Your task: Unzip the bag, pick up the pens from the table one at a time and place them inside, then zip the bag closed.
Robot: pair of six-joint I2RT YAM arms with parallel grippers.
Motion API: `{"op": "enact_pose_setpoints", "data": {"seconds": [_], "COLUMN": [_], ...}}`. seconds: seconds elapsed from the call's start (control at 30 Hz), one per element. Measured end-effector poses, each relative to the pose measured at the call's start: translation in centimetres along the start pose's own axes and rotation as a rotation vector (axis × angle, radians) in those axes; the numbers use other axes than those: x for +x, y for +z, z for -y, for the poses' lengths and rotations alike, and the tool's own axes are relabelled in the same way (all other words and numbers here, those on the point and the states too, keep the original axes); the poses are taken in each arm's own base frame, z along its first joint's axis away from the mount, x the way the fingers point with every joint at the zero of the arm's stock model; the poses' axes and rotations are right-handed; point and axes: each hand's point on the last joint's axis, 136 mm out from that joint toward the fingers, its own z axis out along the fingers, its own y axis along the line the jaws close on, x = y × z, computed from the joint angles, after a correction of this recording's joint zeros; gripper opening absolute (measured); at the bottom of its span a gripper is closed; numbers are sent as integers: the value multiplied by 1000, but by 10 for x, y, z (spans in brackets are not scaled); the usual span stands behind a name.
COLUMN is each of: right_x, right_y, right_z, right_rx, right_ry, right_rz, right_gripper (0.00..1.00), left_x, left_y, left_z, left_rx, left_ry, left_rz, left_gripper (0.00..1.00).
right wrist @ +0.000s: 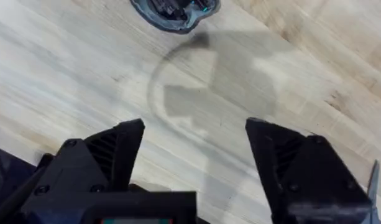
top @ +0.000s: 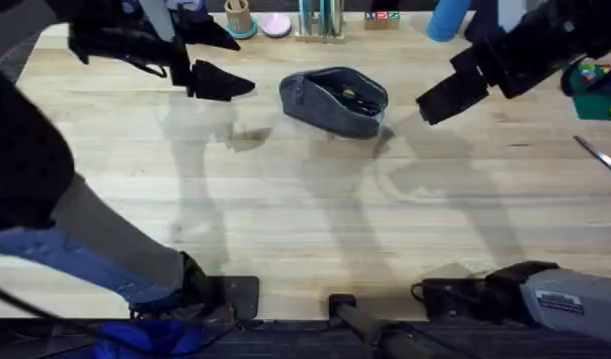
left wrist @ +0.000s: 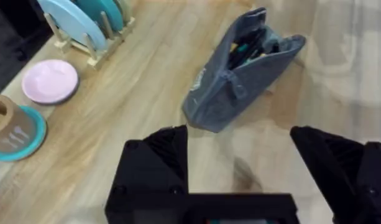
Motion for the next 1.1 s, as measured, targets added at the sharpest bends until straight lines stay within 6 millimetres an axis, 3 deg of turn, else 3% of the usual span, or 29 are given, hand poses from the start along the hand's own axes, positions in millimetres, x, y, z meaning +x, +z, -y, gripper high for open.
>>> {"op": "enact_pose_setpoints", "data": {"seconds": [0.27,0.7,1.1], "right_x": [0,0,0], "right_y": [0,0,0], "right_z": [0,0,0], "right_rx": [0,0,0], "right_ry": [15,43,158], "right_rz": [0,0,1], "right_gripper": [996,997,996], "left_x": [11,15,14], "left_y": [19,46,52], "left_z": [-25,-44,-43], "left_rx": [21,60,98], "left_ry": [37,72,-25], "left_rz": [118,255,287], "left_gripper": [990,991,991]}}
